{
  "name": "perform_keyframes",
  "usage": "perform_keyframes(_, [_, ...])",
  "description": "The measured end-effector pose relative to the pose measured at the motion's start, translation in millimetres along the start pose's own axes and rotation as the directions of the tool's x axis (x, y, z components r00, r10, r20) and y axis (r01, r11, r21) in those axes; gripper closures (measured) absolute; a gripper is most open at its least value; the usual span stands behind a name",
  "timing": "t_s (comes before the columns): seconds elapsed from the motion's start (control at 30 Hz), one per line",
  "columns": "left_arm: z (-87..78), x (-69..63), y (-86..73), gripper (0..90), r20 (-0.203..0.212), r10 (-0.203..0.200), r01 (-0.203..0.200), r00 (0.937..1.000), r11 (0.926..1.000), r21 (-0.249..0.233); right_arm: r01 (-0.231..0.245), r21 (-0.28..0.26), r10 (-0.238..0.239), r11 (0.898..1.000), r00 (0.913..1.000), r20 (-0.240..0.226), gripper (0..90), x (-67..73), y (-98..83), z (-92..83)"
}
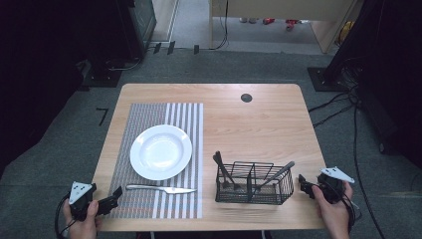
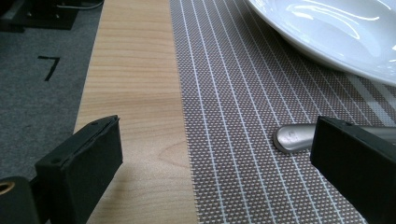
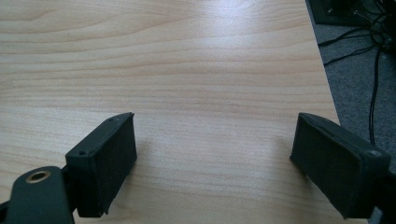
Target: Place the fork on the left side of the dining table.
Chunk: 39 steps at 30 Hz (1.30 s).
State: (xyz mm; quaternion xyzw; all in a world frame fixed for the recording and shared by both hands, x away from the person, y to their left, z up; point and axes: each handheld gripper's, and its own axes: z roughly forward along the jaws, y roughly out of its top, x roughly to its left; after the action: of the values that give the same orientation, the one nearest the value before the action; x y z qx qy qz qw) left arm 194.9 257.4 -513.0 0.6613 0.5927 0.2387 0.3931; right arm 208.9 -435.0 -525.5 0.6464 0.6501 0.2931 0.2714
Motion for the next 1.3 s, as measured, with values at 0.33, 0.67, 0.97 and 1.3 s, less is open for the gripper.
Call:
perform_keyframes(0.33, [-10.5,-23.2,13.3,2.4,0.027,0.019,-0.017,0.9995,0.9986,-0.05,-0.001,0.001,0.001,1.0,1.0,-0.001,13.9,-0.2,-0.5,-0.6])
perform_keyframes(0.67, [-15.8,-58.7,34.0,2.5,0.094,0.086,-0.079,0.9919,0.9942,-0.073,-0.001,0.001,0.001,1.0,1.0,-0.001,13.9,-0.2,-0.7,-0.8])
perform_keyframes(0.97, [-22.7,-96.9,54.9,2.5,0.165,0.162,-0.145,0.9729,0.9832,-0.111,-0.001,0.001,0.001,1.0,1.0,-0.001,13.9,-0.2,-0.7,-0.8])
perform_keyframes(1.3, [-17.0,-132.0,71.4,2.5,0.23,0.203,-0.177,0.9516,0.9758,-0.128,-0.001,0.001,0.001,1.0,1.0,-0.001,13.9,-0.2,-0.7,-0.8])
